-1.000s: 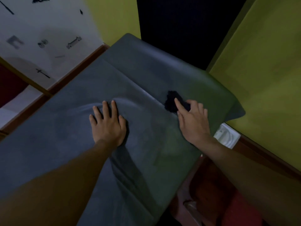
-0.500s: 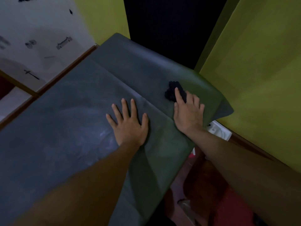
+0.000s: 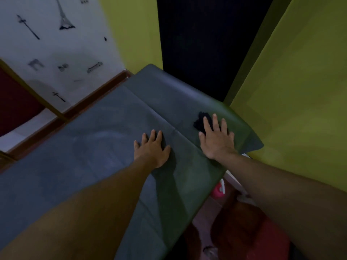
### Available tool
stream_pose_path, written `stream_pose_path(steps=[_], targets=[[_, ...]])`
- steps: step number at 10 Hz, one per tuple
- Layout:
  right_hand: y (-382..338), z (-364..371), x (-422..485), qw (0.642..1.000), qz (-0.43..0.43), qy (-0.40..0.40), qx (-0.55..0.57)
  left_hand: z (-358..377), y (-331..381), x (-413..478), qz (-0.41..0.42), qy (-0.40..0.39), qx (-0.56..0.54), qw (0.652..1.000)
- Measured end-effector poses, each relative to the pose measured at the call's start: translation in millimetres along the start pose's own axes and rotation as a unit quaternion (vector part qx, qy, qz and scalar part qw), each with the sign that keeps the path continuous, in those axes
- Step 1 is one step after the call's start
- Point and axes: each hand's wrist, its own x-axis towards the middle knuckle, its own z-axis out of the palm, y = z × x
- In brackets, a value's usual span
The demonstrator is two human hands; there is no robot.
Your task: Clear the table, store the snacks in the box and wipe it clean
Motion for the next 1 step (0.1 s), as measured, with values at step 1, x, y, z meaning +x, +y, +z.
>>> stream_pose_path(steps=[1], targets=[[-10.8, -17.2, -11.4, 1.000, -0.025, 0.007, 0.010, -22.2, -5.8, -12.8, 0.011, 0.021, -0.013, 1.000]])
